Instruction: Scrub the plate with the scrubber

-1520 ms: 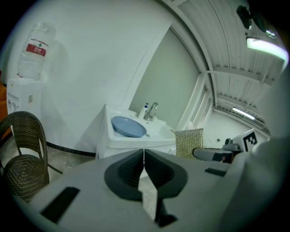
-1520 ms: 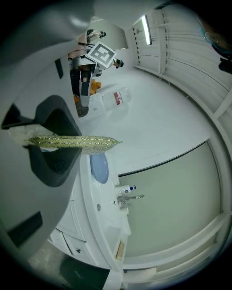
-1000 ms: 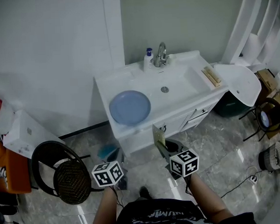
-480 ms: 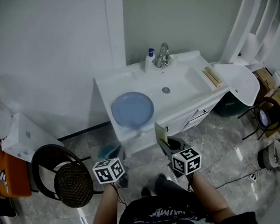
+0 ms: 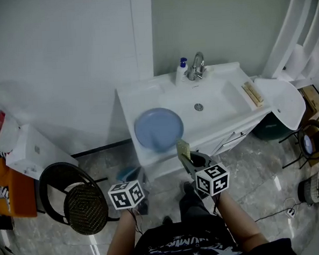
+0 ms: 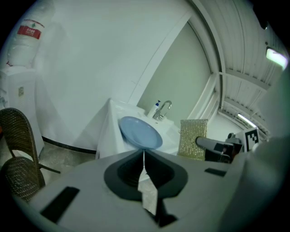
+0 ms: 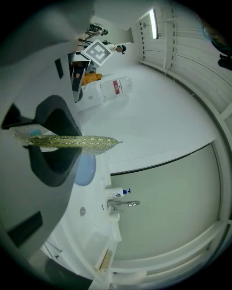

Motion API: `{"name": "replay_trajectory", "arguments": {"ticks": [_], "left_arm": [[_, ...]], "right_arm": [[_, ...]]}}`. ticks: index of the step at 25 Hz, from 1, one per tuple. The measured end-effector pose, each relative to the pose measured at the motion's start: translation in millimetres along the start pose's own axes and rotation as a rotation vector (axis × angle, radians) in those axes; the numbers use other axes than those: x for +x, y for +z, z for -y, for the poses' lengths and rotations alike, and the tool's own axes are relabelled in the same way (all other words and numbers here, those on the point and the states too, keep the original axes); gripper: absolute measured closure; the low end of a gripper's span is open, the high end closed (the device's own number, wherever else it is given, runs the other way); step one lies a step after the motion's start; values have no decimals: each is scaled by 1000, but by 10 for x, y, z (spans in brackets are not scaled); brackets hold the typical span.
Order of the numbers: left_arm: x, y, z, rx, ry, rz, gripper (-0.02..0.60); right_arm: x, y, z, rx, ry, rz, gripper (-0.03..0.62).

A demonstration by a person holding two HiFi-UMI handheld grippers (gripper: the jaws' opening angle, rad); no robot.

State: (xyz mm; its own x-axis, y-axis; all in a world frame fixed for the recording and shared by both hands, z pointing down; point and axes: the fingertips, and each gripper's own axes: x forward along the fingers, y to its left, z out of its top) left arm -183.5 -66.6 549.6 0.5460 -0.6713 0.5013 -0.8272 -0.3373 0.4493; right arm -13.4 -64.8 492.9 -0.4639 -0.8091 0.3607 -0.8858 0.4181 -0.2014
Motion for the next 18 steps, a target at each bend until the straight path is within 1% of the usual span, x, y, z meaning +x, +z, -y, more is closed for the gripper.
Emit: {"name": "replay_trajectory", "arguments": {"ticks": [5,11,14,18], "left_arm": [[215,127,-55,-20,42,7,563],[534,282,-21,-50,99,20,563],[696,327,-28,-70,138,0,563],[843,343,-88,-130,201,-33,563]], "right_arm": [[243,159,213,-20,35,14,522],[494,318,684,-16,67,3,523],[636,436,937,-12,86,0,522],[835,580,1158,-18,119,-6,523]]}}
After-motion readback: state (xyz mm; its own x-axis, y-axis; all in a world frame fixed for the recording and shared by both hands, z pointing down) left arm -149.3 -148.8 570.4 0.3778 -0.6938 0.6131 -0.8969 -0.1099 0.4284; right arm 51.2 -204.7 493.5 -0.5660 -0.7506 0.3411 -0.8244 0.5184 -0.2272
